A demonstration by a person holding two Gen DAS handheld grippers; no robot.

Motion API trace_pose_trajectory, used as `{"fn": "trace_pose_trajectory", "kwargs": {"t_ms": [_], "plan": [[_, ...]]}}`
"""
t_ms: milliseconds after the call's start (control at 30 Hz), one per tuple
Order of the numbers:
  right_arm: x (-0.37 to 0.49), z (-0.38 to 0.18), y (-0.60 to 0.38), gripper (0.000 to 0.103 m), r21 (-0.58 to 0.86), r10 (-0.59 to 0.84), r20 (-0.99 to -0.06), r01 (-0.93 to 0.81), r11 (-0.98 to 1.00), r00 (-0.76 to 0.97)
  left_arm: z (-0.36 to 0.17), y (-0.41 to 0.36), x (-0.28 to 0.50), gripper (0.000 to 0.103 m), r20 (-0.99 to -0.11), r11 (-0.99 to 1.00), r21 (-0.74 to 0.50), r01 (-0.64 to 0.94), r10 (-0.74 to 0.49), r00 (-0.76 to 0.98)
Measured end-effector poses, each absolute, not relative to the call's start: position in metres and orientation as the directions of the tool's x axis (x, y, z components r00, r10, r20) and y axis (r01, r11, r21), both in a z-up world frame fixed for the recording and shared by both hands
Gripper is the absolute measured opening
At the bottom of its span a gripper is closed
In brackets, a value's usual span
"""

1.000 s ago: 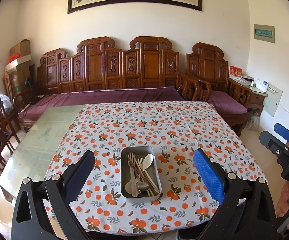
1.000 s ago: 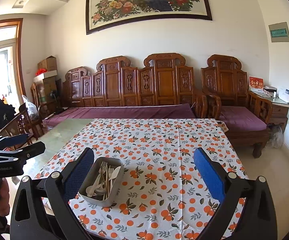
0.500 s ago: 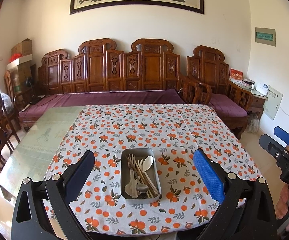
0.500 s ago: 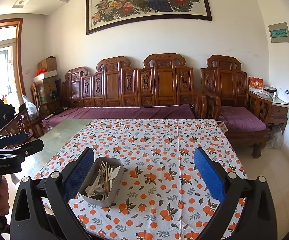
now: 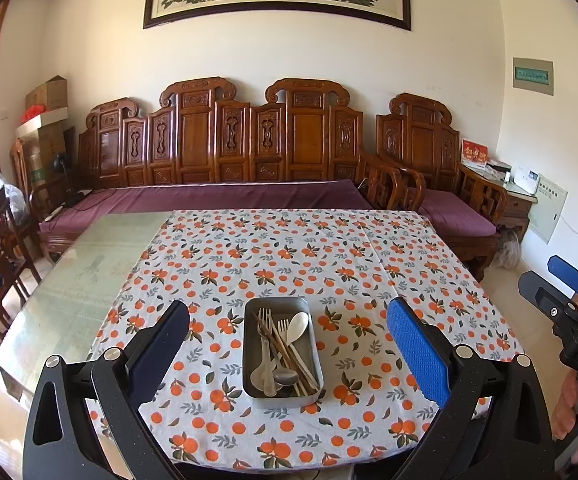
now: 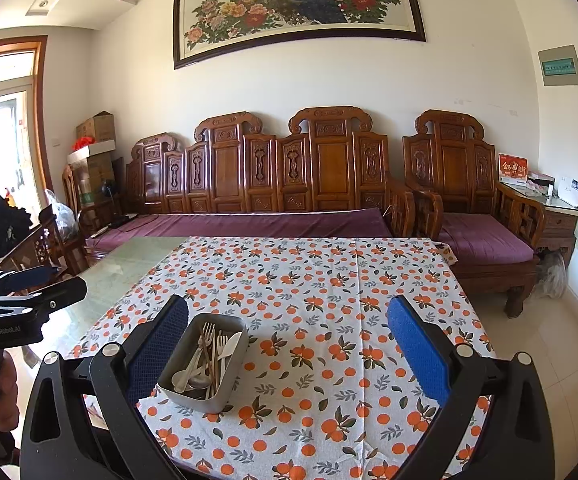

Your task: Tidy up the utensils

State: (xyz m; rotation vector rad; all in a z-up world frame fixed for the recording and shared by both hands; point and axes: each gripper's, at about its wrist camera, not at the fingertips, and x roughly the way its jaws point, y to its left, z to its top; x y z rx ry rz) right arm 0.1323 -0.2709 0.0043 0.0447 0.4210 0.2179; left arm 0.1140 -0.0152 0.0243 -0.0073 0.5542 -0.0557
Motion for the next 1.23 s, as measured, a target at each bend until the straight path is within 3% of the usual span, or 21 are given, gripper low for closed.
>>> {"fn": "trace_pose_trajectory", "kwargs": {"t_ms": [1233], "plan": [[0.1323,0.0046,-0.2707,0.1,0.089,0.22,-0.4,-0.201,0.976,0.89,0.026,-0.019,0.112,0.095,-0.52,0.999,-0.03,0.042,-0.052,0.852]]}}
